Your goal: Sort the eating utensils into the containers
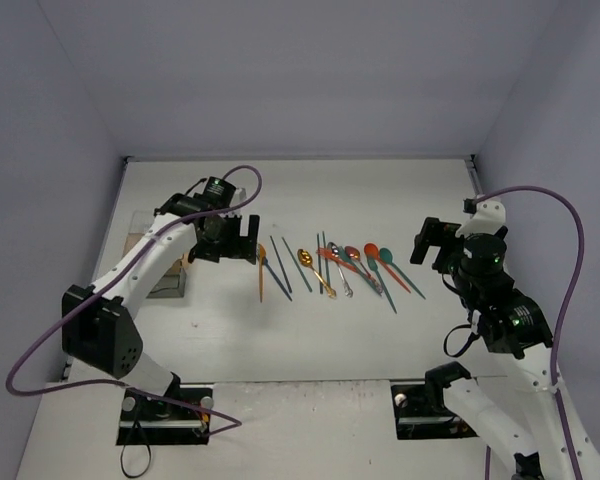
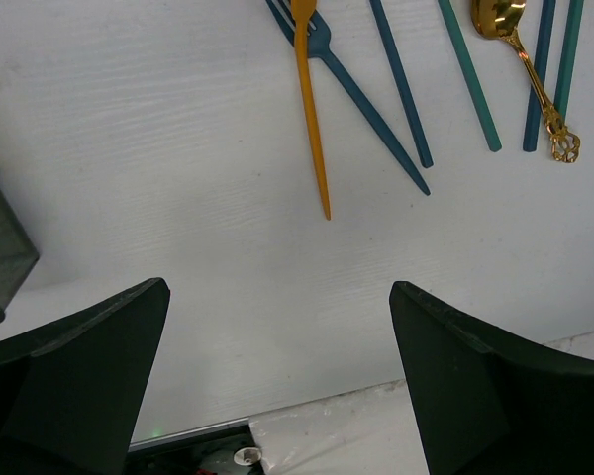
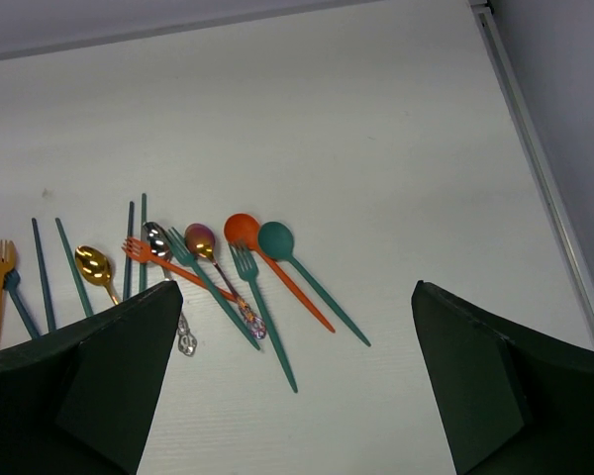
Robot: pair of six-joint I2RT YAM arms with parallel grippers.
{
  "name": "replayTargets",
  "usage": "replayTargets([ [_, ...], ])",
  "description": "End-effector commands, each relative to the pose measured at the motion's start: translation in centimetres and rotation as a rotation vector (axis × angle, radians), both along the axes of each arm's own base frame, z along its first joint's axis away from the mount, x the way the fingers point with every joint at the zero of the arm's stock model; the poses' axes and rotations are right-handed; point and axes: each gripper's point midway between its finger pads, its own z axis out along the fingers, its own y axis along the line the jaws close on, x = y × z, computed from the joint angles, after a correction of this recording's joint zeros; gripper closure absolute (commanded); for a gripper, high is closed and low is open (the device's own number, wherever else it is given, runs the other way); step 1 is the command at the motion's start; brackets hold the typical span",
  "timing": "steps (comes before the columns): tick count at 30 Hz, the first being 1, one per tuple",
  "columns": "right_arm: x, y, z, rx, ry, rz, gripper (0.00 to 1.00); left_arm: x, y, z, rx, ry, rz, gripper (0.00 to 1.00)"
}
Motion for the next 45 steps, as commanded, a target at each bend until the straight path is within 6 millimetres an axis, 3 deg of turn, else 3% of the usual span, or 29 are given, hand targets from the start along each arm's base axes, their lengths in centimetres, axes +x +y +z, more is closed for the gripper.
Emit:
replayTargets([
  [1, 1.3, 1.1, 0.5, 0.038, -0.026, 0.02, 0.0, 3.3, -3.3, 0.2, -0.078, -0.05, 0.035, 0.08],
  [8, 1.4, 2.1, -0.6, 0.052, 0.01, 0.067, 0.0, 6.1, -5.6, -4.3, -0.007, -0.01, 0.037, 0.1],
  [17, 1.2, 2.6, -0.7, 0.071, 0.011, 0.088, 0.0, 6.7, -5.2, -9.4, 0.077, 0.073, 0.044, 0.46],
  [22, 1.0, 2.7, -0.8, 0.084, 0.012, 0.091, 0.0, 6.7, -4.7, -9.8, 0.1, 0.054, 0.037, 0.53],
  [27, 1.0, 2.9, -1.2, 0.094, 0.023, 0.098, 0.0, 7.0, -4.7, -11.2, 0.117, 0.062, 0.023, 0.69],
  [38, 0.6, 2.9, -0.7, 0.107, 0.002, 0.102, 0.0, 6.6, -4.6, -13.8, 0.139, 0.113, 0.018, 0.85],
  [42, 0.5, 2.9, -0.7, 0.108, 0.0, 0.102, 0.0, 6.8, -5.0, -13.1, 0.115, 0.107, 0.023, 1.0],
  [45, 0.5, 2.9, -0.6, 0.111, -0.005, 0.103, 0.0, 7.2, -5.6, -11.3, 0.088, 0.067, 0.033, 1.0],
])
